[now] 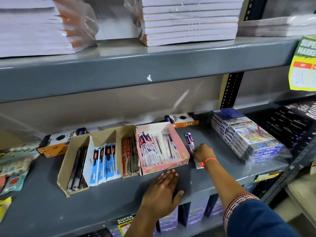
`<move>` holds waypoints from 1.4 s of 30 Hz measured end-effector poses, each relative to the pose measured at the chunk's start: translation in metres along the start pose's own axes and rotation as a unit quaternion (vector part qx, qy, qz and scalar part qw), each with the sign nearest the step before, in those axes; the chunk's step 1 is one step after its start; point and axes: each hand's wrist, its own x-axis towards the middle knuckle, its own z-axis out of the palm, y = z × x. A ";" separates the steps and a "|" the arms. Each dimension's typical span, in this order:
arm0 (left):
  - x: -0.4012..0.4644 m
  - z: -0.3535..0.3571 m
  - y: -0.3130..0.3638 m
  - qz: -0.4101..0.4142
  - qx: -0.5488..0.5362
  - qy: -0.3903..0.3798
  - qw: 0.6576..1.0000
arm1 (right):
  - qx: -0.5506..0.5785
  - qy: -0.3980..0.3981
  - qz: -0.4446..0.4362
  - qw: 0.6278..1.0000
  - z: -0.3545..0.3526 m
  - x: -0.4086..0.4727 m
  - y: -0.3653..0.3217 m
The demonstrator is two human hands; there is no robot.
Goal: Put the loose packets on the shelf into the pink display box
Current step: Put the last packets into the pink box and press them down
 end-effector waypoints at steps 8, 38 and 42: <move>0.001 0.000 0.000 -0.002 -0.006 -0.005 1.000 | -0.077 0.027 0.012 0.997 -0.002 -0.007 0.010; 0.000 -0.002 0.002 0.010 0.032 -0.025 0.999 | 0.056 0.138 -0.014 0.989 -0.008 -0.017 0.039; 0.001 -0.001 0.002 0.010 0.036 -0.012 0.999 | 0.340 0.122 -0.011 0.932 -0.023 -0.022 0.039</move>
